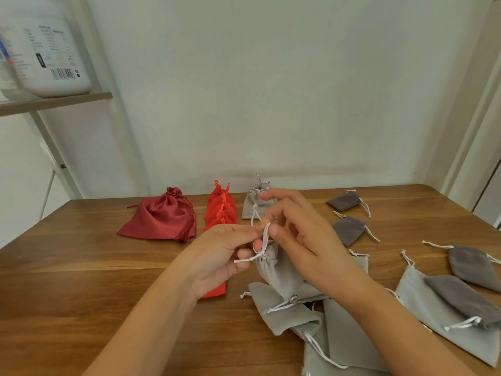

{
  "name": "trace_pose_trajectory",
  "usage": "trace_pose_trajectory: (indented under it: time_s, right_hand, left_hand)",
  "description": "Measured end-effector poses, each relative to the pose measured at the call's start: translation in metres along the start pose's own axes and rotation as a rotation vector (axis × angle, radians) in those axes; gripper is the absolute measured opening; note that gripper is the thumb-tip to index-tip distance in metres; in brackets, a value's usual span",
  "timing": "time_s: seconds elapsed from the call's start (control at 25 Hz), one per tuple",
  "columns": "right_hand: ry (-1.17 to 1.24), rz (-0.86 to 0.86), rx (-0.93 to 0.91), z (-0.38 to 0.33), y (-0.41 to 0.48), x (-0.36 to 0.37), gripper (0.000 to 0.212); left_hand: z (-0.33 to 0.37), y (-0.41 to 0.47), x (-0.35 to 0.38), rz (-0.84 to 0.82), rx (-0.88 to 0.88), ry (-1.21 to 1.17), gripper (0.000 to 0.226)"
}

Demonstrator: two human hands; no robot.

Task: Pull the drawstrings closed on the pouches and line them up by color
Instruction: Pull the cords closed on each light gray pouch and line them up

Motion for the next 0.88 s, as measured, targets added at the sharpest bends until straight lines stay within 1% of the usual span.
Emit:
trace_pose_trajectory:
  time_s: [0.08, 0.12, 0.2, 0.28, 0.32, 0.4, 0.44, 0.48, 0.52, 0.6, 0.68, 0.76, 0.88]
  right_hand:
    - [-0.030, -0.079, -0.025, -0.001, -0.001, 0.005, 0.007]
    - [-0.036, -0.122, -0.018, 0.000, -0.002, 0.008, 0.007]
    - [-0.045, -0.194, 0.006, 0.003, -0.004, 0.011, 0.007]
    - [-0.079, -0.227, 0.015, 0.005, -0.005, 0.012, 0.007]
    - [-0.096, -0.234, 0.019, 0.006, -0.005, 0.012, 0.006]
    - [-0.129, -0.237, 0.028, 0.007, -0.004, 0.013, 0.006]
    - [-0.150, -0.238, 0.032, 0.007, -0.004, 0.014, 0.007]
    - [-0.172, -0.241, 0.037, 0.008, -0.003, 0.015, 0.008]
    - [-0.192, -0.246, 0.040, 0.009, -0.003, 0.015, 0.009]
    - [-0.217, -0.245, 0.042, 0.010, -0.003, 0.015, 0.009]
    - [-0.210, -0.230, 0.052, 0.009, -0.002, 0.013, 0.012]
    - [-0.194, -0.193, 0.056, 0.007, -0.001, 0.009, 0.017]
    - [-0.178, -0.153, 0.026, 0.003, 0.000, 0.005, 0.017]
  left_hand:
    - [-0.002, -0.002, 0.001, -0.043, -0.056, 0.110, 0.012]
    - [-0.003, -0.002, 0.001, -0.061, -0.075, 0.158, 0.015]
    - [-0.006, -0.002, 0.000, -0.077, -0.102, 0.224, 0.029]
    - [-0.005, -0.002, 0.000, -0.096, -0.118, 0.243, 0.032]
    - [-0.005, -0.002, 0.000, -0.103, -0.125, 0.240, 0.030]
    - [-0.004, -0.003, 0.002, -0.111, -0.127, 0.261, 0.017]
    - [-0.004, -0.003, 0.002, -0.110, -0.110, 0.303, 0.015]
    - [-0.003, -0.003, 0.003, -0.106, -0.076, 0.381, 0.019]
    - [-0.002, -0.003, 0.003, -0.090, -0.021, 0.479, 0.026]
    - [0.004, -0.004, 0.005, -0.026, 0.109, 0.622, 0.026]
    - [0.011, -0.006, 0.008, 0.012, 0.225, 0.641, 0.021]
    - [0.014, -0.007, 0.012, 0.018, 0.297, 0.632, 0.014]
    - [0.014, -0.005, 0.008, 0.054, 0.364, 0.673, 0.023]
Point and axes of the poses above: each hand's wrist, its own y-axis towards the middle knuckle, its own x-axis out of the palm, z = x × y, the point moved 6 cm from there along y, towards the middle knuckle, and after that the axes turned 14 degrees about -y, right-handed, at the moved point
